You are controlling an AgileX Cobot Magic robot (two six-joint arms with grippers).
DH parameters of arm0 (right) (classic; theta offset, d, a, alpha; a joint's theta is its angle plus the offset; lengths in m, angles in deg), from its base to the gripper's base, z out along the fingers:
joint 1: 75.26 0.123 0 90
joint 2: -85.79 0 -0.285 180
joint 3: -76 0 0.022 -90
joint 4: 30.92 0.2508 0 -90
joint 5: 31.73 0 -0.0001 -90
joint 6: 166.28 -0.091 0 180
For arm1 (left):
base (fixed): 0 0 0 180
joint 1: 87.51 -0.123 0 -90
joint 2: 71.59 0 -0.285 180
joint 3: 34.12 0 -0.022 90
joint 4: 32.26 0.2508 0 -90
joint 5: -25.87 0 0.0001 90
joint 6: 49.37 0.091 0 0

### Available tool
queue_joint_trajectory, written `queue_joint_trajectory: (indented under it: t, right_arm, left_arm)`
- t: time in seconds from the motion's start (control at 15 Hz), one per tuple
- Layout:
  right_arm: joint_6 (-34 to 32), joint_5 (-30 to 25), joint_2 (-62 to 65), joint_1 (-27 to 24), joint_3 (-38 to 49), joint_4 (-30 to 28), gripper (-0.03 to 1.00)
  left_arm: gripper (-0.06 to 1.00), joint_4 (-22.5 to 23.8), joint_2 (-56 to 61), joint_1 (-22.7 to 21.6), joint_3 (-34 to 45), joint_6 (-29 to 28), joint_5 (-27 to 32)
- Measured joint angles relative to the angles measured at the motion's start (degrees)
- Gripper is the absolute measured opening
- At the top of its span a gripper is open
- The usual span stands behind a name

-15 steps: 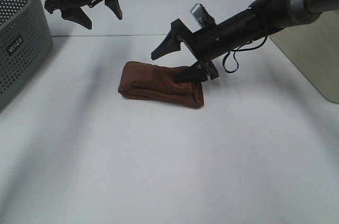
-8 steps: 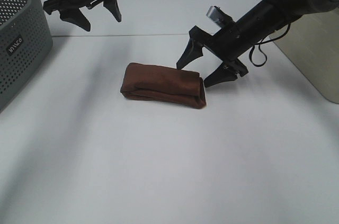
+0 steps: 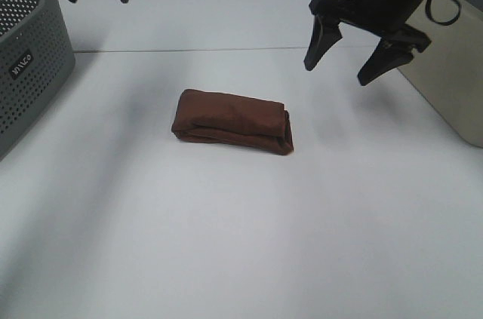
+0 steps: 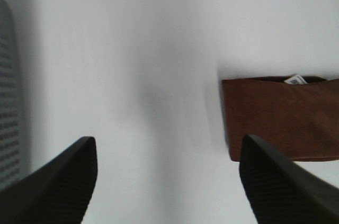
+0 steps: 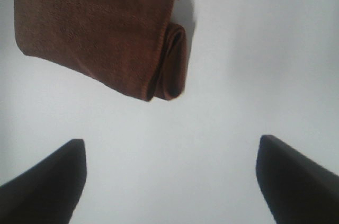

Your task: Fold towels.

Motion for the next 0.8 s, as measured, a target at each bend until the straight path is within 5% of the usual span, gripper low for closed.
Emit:
queue_joint_trajectory:
  t: [0.33, 0.8]
  right_arm:
    - [-4.6, -4.0, 10.4, 0.0, 0.3, -10.4, 0.82]
    - [-5.5, -4.1, 36.9, 0.0, 20.7, -11.6, 0.82]
  left_arm:
    - [0.71, 3.0, 10.1, 0.0, 4.8, 3.3, 0.0]
    - [0.71, 2.6, 37.8, 0.1, 37.5, 5.2, 0.1]
